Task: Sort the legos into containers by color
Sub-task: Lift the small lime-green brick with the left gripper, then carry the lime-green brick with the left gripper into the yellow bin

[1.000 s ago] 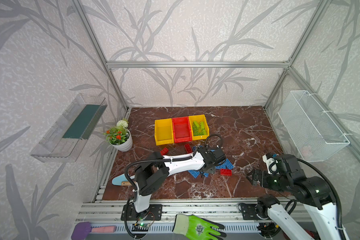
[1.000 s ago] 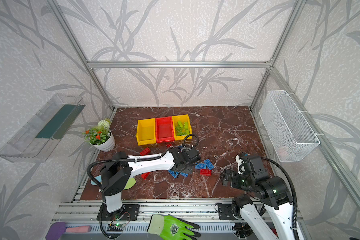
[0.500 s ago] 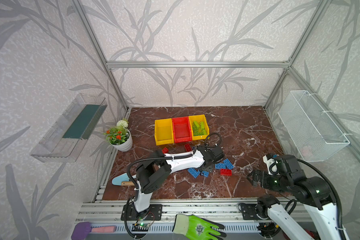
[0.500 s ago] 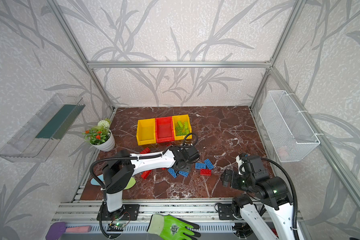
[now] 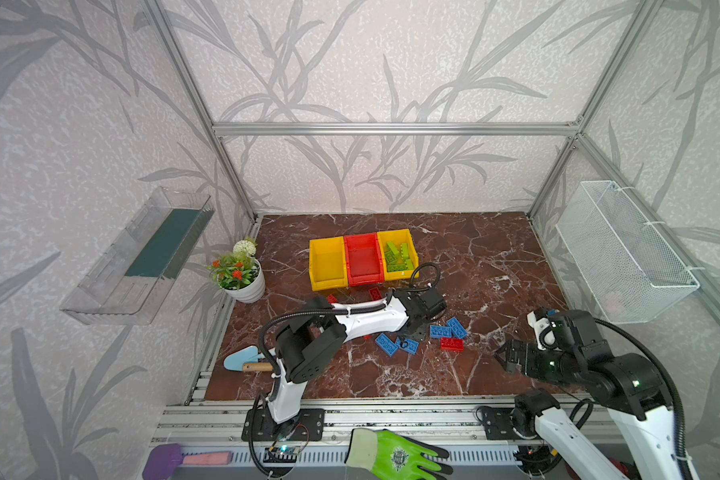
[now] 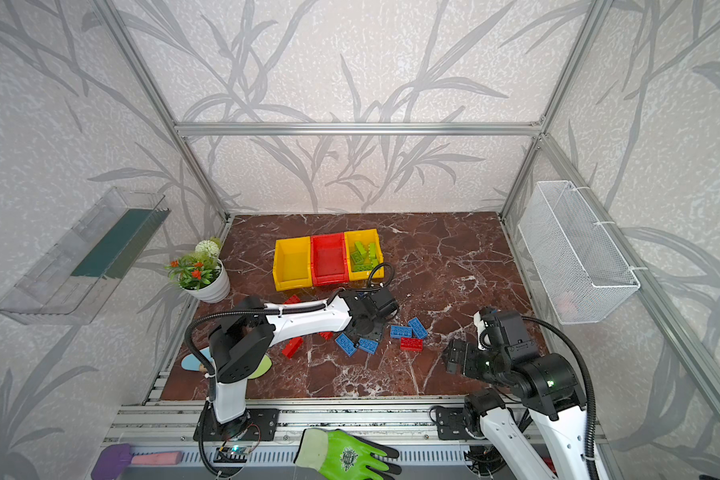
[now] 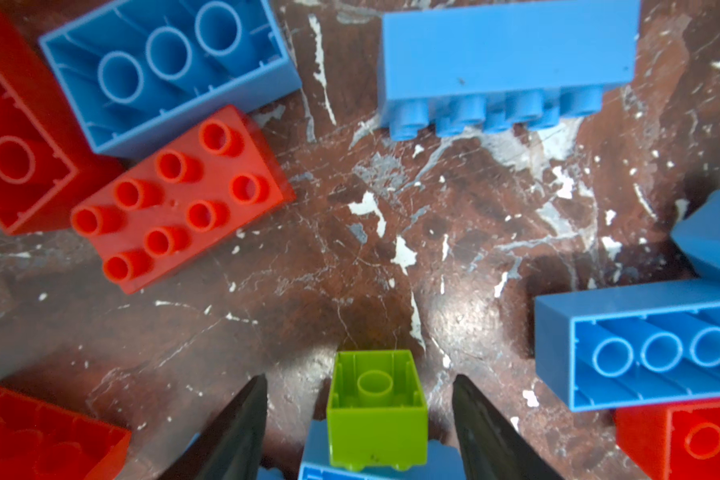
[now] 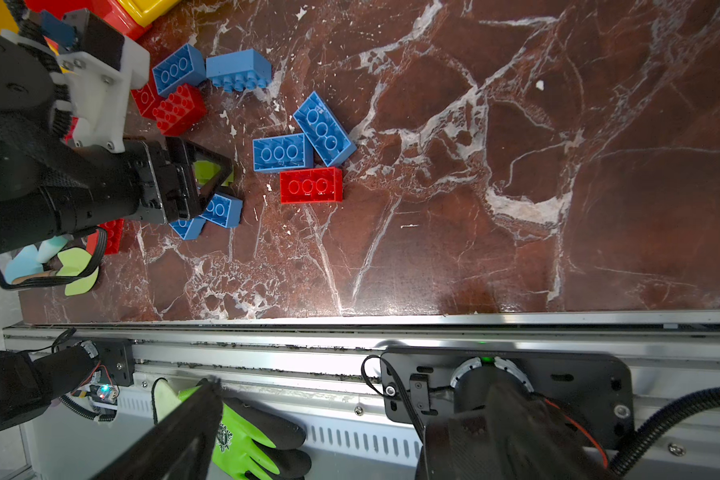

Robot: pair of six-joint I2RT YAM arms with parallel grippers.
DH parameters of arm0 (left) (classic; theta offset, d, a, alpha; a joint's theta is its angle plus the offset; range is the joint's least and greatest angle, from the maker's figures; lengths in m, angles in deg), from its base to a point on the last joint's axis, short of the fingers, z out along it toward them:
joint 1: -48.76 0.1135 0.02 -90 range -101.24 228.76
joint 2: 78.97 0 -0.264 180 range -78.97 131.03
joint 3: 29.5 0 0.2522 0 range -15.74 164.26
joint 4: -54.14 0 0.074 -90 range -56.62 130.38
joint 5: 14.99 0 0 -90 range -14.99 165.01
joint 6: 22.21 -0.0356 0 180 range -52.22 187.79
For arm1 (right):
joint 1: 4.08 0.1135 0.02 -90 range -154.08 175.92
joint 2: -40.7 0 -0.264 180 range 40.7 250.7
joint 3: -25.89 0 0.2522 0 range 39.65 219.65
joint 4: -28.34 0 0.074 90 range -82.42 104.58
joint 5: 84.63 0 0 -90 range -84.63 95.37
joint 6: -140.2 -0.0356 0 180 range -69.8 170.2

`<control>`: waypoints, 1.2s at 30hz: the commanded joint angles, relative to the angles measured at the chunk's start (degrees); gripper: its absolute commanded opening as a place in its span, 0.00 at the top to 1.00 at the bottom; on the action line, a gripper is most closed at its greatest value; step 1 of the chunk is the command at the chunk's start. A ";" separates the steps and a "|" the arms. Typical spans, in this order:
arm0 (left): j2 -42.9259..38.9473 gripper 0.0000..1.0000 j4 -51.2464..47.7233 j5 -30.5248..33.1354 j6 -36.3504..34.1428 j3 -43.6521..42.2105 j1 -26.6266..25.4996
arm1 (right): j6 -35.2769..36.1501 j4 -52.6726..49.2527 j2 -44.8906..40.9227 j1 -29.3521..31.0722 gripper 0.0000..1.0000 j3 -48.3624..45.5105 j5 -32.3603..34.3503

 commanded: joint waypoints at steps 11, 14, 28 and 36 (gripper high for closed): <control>2.36 0.63 1.53 -1.45 0.26 -0.72 2.08 | -0.38 -0.09 2.02 0.23 0.01 1.85 0.78; 2.52 0.71 1.09 -1.63 0.53 -0.65 2.30 | -0.38 -0.15 2.32 0.27 0.01 1.98 0.88; 1.96 0.82 -8.76 1.20 -2.37 9.61 4.38 | 0.32 3.47 6.65 0.25 0.01 4.34 0.53; 6.09 0.82 -13.31 1.43 -7.32 21.85 10.40 | 0.50 5.47 10.49 0.21 0.01 6.66 1.13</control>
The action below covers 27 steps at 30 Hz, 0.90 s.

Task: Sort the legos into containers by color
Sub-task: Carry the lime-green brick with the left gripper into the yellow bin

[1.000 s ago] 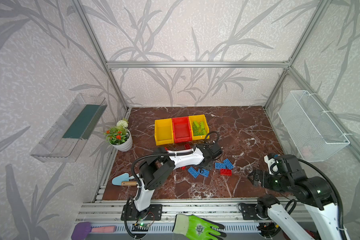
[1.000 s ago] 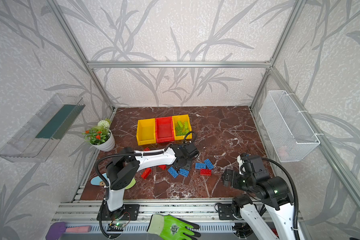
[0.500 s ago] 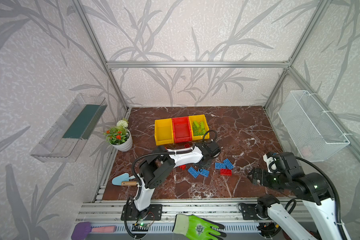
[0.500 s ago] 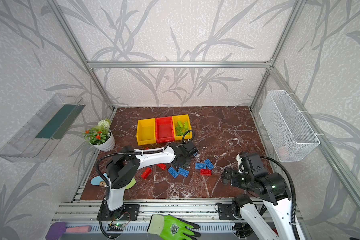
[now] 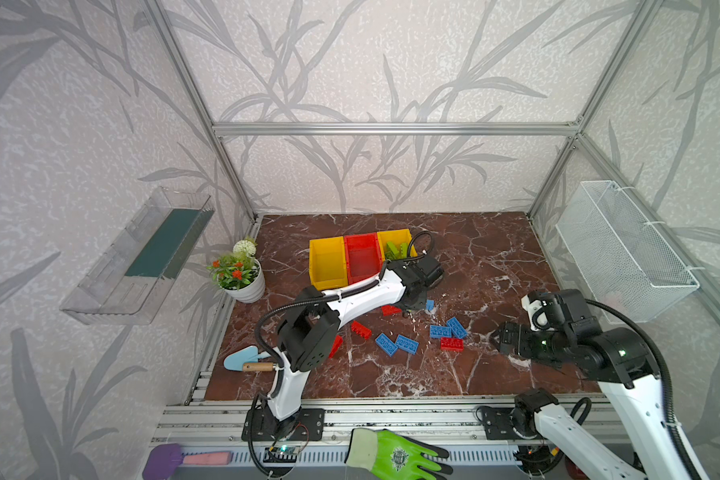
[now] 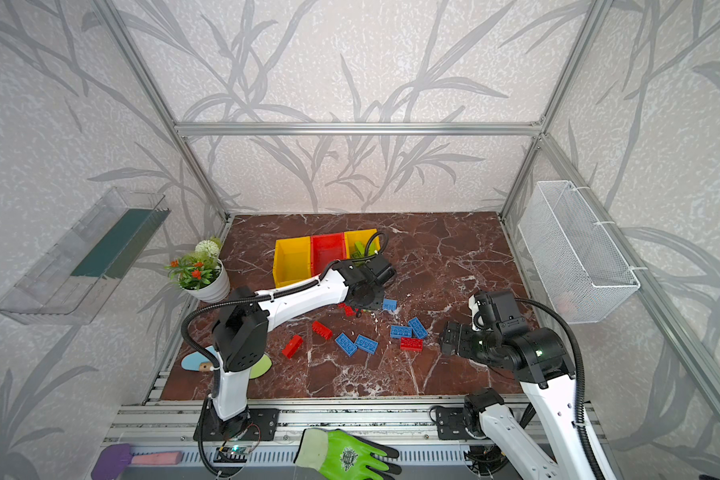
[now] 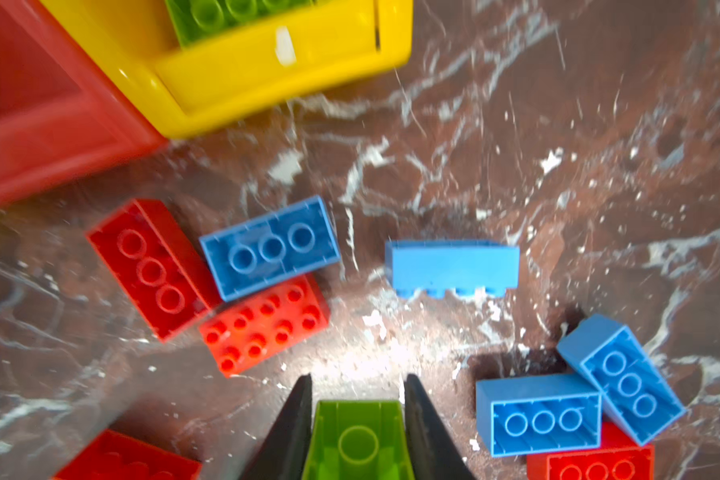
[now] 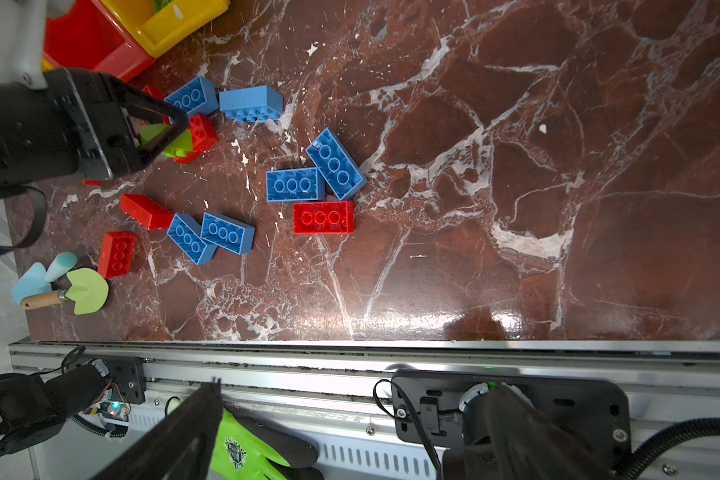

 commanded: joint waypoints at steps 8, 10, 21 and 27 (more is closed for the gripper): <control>14.14 0.82 -9.59 2.01 -8.92 25.49 9.37 | 0.17 2.18 4.68 0.24 0.01 4.43 1.83; 17.90 0.82 -11.08 1.71 -9.53 31.40 11.08 | -0.01 2.04 5.78 0.18 0.01 5.31 2.15; 30.96 0.81 -11.97 -5.57 -10.78 50.18 19.07 | -2.72 2.00 6.74 0.23 0.01 6.75 5.98; 32.98 0.59 -9.63 -8.12 -10.61 52.78 20.77 | -4.22 3.44 8.17 0.23 0.01 7.16 6.88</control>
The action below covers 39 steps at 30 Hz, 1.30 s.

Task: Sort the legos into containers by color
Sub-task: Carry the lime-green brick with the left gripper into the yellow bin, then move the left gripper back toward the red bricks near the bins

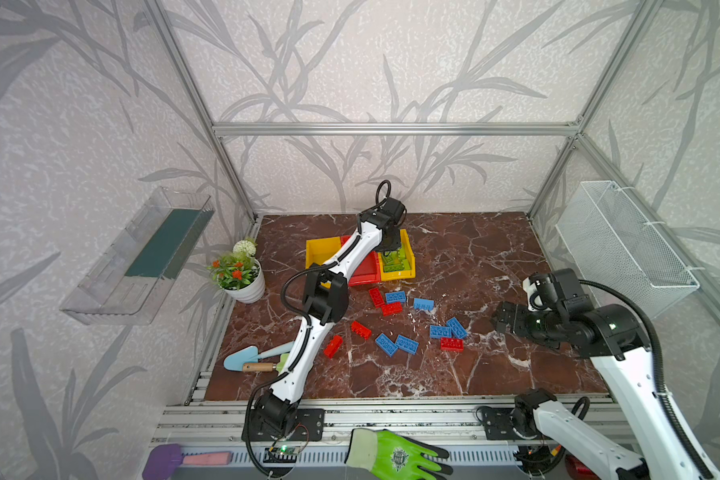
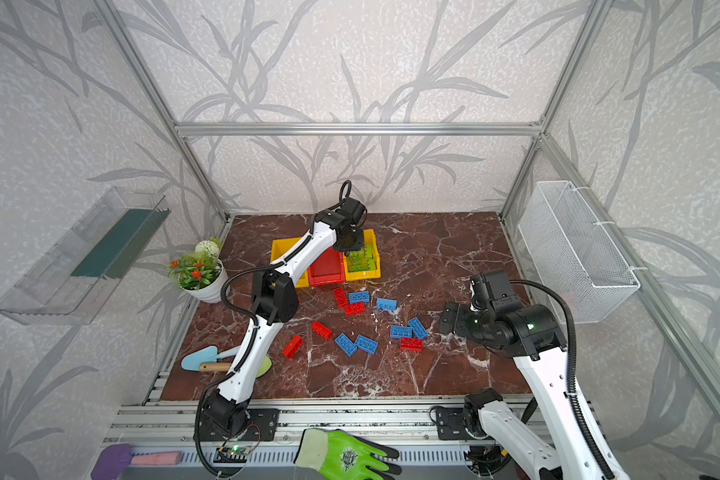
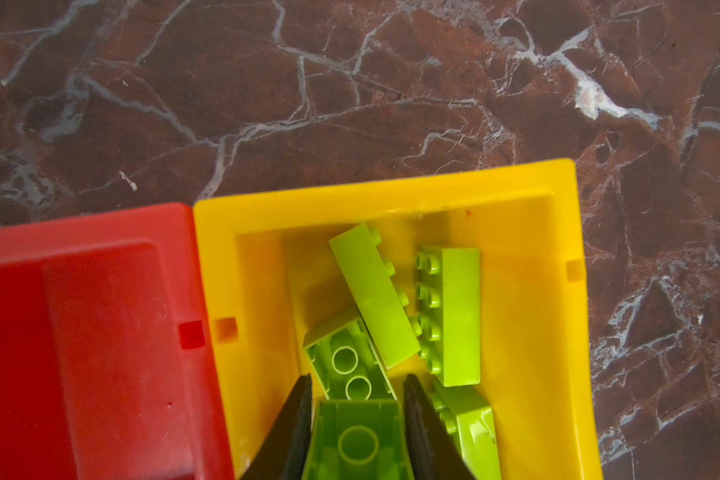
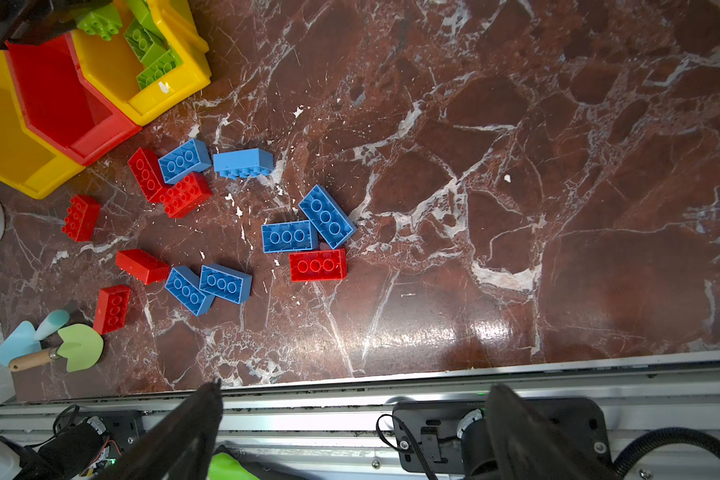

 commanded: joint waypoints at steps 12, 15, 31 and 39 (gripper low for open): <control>0.27 0.35 -0.12 -3.75 -2.47 5.27 1.35 | -2.94 3.94 3.95 0.23 0.01 2.15 1.73; -0.88 0.34 -0.31 -3.66 -2.74 5.11 1.42 | -2.96 4.37 4.44 0.26 0.01 2.30 1.64; -10.31 0.21 -1.24 -2.35 -1.40 -4.05 1.50 | -0.34 5.08 4.59 0.23 0.01 2.38 -0.51; -19.86 0.21 4.03 -0.65 0.73 -18.75 1.00 | 2.46 4.47 4.15 0.23 0.01 2.30 -2.37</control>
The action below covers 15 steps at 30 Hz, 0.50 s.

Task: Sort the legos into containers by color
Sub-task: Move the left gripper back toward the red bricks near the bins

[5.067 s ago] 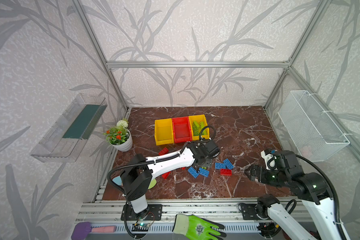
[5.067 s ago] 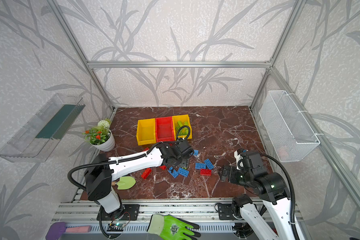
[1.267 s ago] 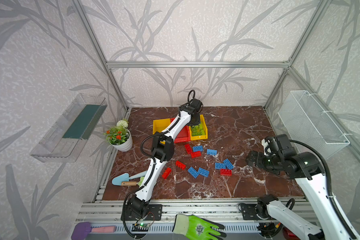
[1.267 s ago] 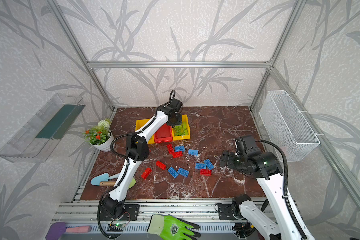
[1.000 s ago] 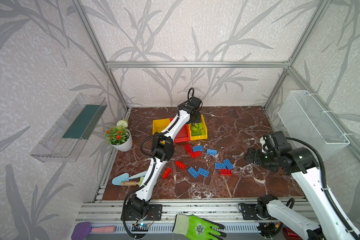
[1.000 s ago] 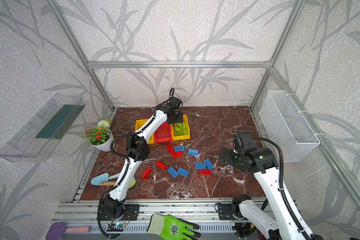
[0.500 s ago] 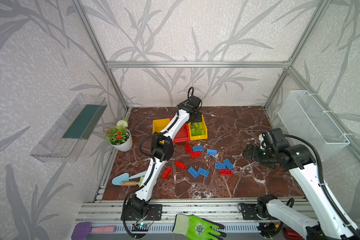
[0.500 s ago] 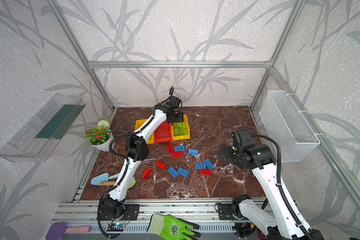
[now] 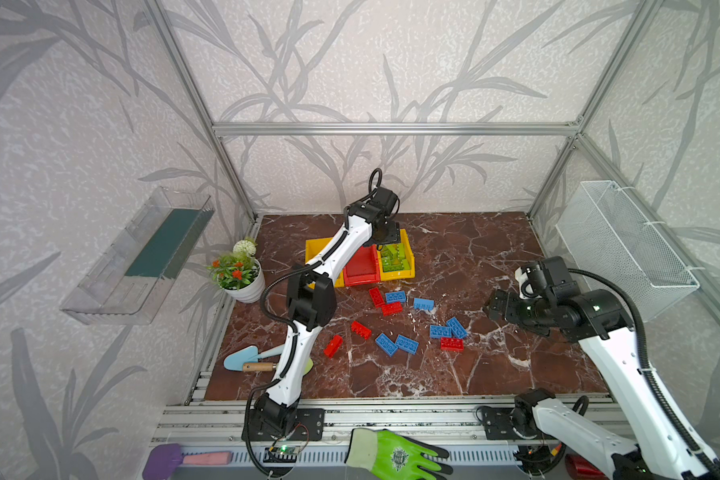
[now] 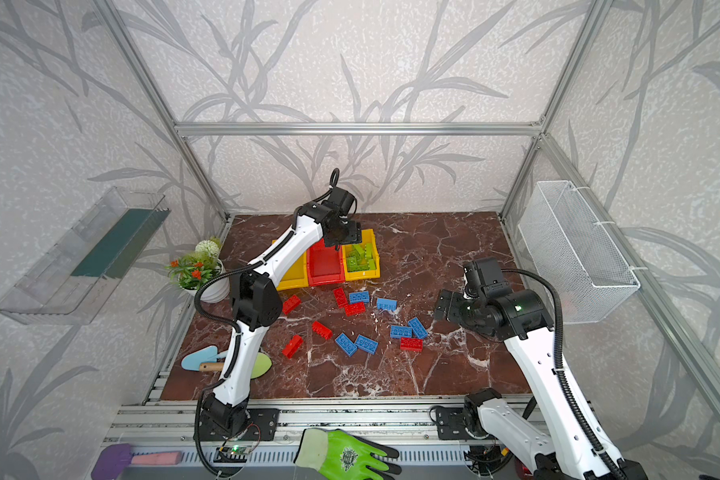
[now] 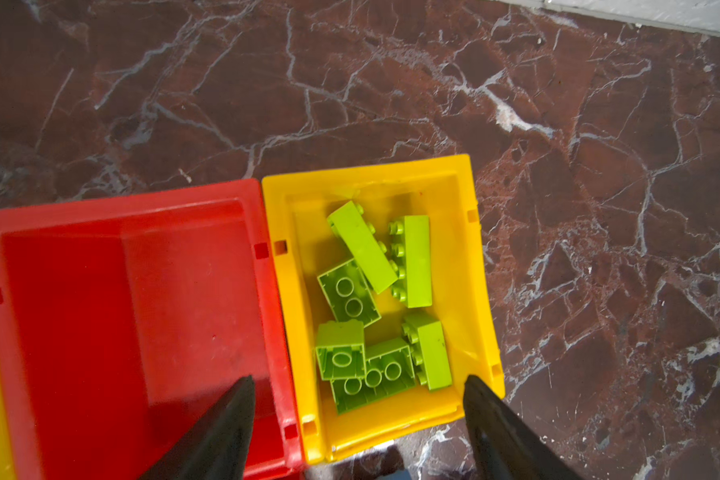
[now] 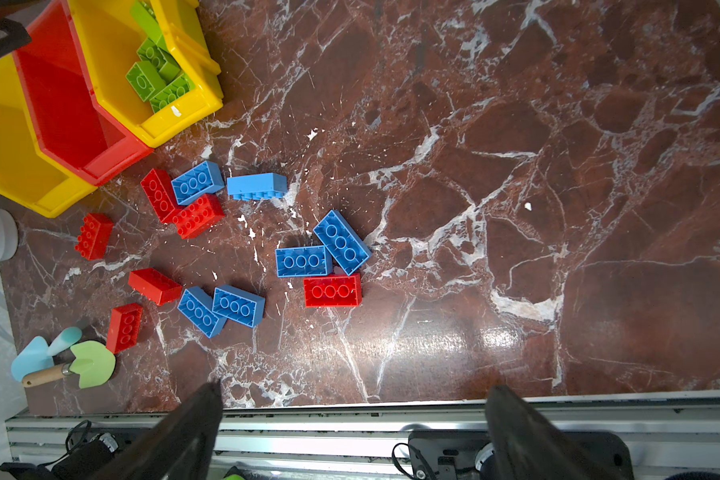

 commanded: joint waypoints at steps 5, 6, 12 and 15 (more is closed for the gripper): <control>-11.48 0.21 4.35 4.03 2.51 -13.19 -1.23 | 4.14 -0.60 -0.73 0.23 0.01 1.74 -2.39; -13.12 0.21 4.85 4.55 2.94 -15.26 -1.54 | 4.72 -0.69 -0.73 0.23 0.01 1.55 -2.66; -24.86 0.21 7.86 7.31 6.45 -30.41 -3.62 | 7.13 -1.31 -0.06 0.23 0.01 0.84 -3.46; -31.03 0.21 9.59 8.84 9.54 -39.04 -4.81 | 8.12 -1.30 0.07 0.23 0.01 0.55 -3.90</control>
